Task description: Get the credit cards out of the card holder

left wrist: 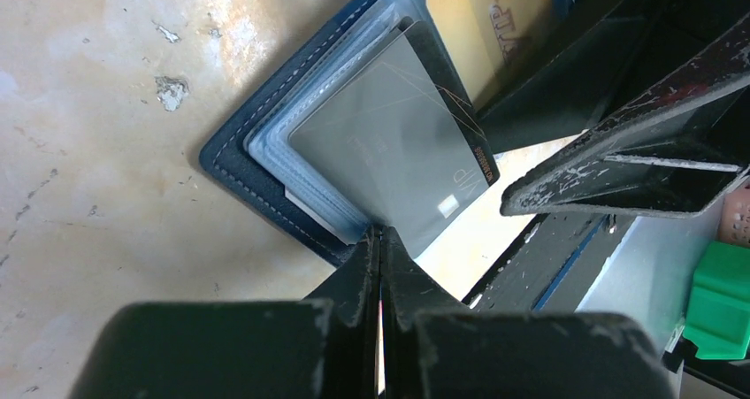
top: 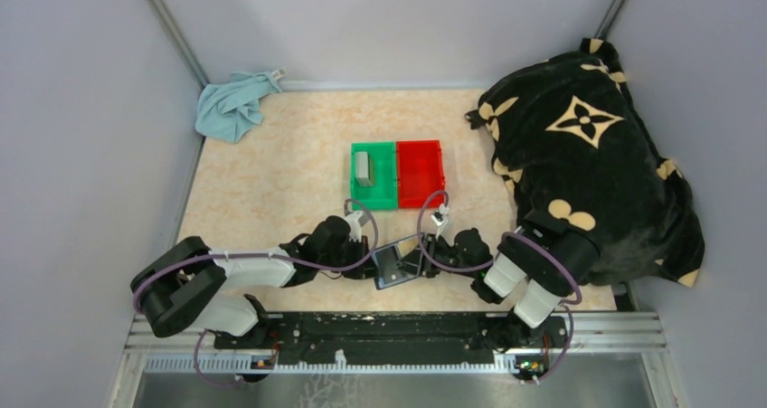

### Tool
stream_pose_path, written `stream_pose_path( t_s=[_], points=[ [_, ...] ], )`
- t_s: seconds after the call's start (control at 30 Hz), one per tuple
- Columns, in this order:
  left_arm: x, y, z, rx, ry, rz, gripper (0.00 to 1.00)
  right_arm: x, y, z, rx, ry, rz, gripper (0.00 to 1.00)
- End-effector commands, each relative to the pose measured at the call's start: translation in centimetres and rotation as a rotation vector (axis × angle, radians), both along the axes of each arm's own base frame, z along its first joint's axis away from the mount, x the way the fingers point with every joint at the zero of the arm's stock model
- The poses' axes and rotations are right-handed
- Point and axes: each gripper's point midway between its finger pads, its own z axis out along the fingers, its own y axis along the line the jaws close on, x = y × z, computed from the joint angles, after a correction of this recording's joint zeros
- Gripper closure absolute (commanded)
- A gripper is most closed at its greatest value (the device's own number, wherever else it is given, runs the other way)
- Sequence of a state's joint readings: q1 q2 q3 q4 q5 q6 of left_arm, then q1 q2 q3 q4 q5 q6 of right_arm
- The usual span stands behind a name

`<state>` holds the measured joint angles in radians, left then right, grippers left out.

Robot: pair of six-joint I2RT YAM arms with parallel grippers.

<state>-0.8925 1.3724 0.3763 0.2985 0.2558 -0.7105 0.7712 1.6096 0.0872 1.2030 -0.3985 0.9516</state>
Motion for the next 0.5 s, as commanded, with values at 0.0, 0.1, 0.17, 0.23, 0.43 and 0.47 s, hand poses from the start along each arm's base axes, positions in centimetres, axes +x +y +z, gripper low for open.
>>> stream_pose_path(
  t_s=[0.0, 0.1, 0.17, 0.23, 0.43, 0.47],
  points=[
    [0.1, -0.4, 0.3, -0.021, -0.016, -0.008, 1.0, -0.8, 2.7, 3.4, 0.153, -0.057, 0.127, 0.66],
    [0.2, -0.3, 0.3, -0.018, -0.017, -0.005, 1.0, -1.0, 3.0, 3.2, 0.161, -0.052, 0.142, 0.66],
    [0.2, -0.2, 0.3, -0.017, -0.02, -0.003, 1.0, -1.2, 3.2, 2.8, 0.156, -0.045, 0.152, 0.66],
    [0.3, -0.2, 0.3, -0.016, -0.021, 0.001, 1.0, -1.4, 3.3, 2.6, 0.153, -0.043, 0.157, 0.66],
    [0.4, -0.2, 0.4, -0.019, -0.023, 0.003, 1.0, -1.8, 4.0, 0.9, 0.095, -0.03, 0.174, 0.66],
    [0.4, -0.2, 0.4, -0.019, -0.022, 0.002, 1.0, -1.9, 4.1, 0.6, 0.084, -0.028, 0.179, 0.66]
  ],
)
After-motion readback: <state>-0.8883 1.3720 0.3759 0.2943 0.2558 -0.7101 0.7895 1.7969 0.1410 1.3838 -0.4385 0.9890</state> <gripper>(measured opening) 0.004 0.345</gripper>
